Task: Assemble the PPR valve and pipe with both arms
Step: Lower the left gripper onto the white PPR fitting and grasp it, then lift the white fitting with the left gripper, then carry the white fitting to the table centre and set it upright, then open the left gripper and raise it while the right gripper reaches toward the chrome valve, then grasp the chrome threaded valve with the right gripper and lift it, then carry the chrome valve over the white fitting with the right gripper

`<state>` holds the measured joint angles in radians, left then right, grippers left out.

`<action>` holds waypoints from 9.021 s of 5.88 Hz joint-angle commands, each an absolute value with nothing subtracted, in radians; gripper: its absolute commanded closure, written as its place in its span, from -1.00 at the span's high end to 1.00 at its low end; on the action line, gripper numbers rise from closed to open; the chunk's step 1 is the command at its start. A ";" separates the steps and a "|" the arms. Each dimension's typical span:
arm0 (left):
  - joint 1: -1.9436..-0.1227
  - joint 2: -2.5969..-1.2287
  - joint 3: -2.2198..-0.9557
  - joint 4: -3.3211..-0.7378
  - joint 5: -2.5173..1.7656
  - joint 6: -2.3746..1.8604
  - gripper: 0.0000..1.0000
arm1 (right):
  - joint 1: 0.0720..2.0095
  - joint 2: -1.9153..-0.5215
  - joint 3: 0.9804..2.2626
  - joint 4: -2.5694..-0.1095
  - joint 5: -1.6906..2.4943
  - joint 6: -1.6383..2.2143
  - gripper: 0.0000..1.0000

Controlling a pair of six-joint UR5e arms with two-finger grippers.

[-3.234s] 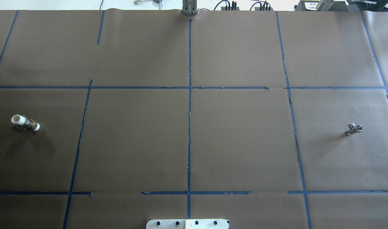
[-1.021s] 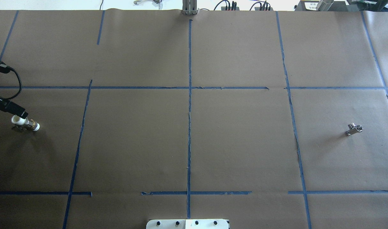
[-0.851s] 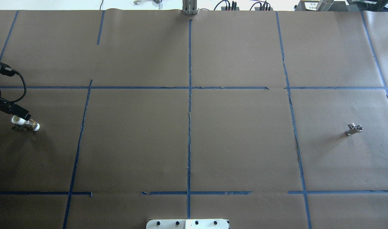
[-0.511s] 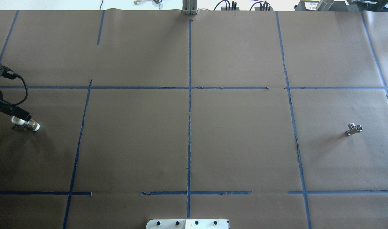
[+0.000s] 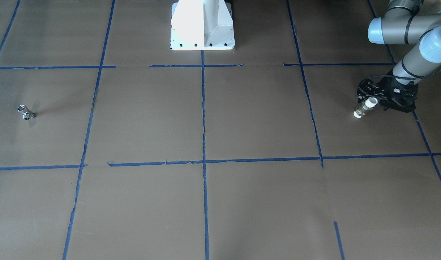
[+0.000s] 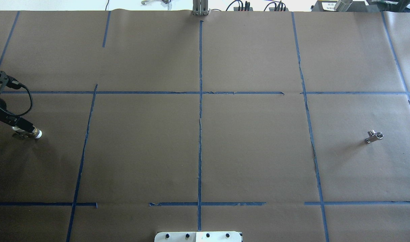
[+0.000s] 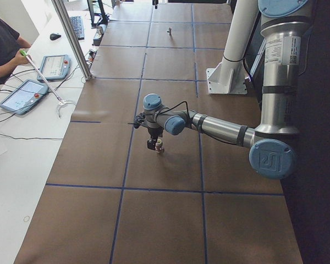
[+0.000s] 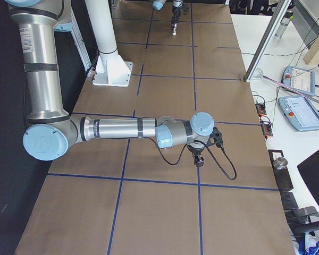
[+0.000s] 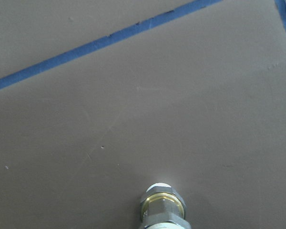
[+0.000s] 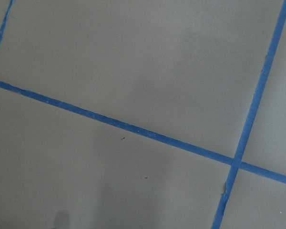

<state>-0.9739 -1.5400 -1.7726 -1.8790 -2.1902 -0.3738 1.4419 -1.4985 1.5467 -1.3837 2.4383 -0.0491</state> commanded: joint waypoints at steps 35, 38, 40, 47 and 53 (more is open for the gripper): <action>-0.520 -2.507 -1.457 -1.574 -1.876 -1.193 0.99 | 1.439 -1.506 1.563 -1.382 2.444 -0.041 1.00; -0.601 -2.325 -1.766 -1.571 -1.885 -1.195 0.99 | 1.185 -1.665 1.675 -1.056 2.349 0.551 1.00; -0.607 -2.310 -1.770 -1.571 -1.885 -1.197 0.99 | 1.033 -1.721 1.675 -0.930 2.300 0.767 1.00; -0.615 -2.289 -1.772 -1.583 -1.884 -1.197 0.99 | 0.939 -1.729 1.660 -0.933 2.192 0.769 -1.00; -0.629 -2.087 -1.972 -1.586 -1.885 -1.183 0.97 | 0.823 -1.284 1.842 -1.231 2.201 1.342 -1.00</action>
<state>-0.6283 -2.1394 -1.9360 -1.5849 -1.8853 -1.1871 0.8767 -1.4229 1.8400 -1.1530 2.2080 1.1978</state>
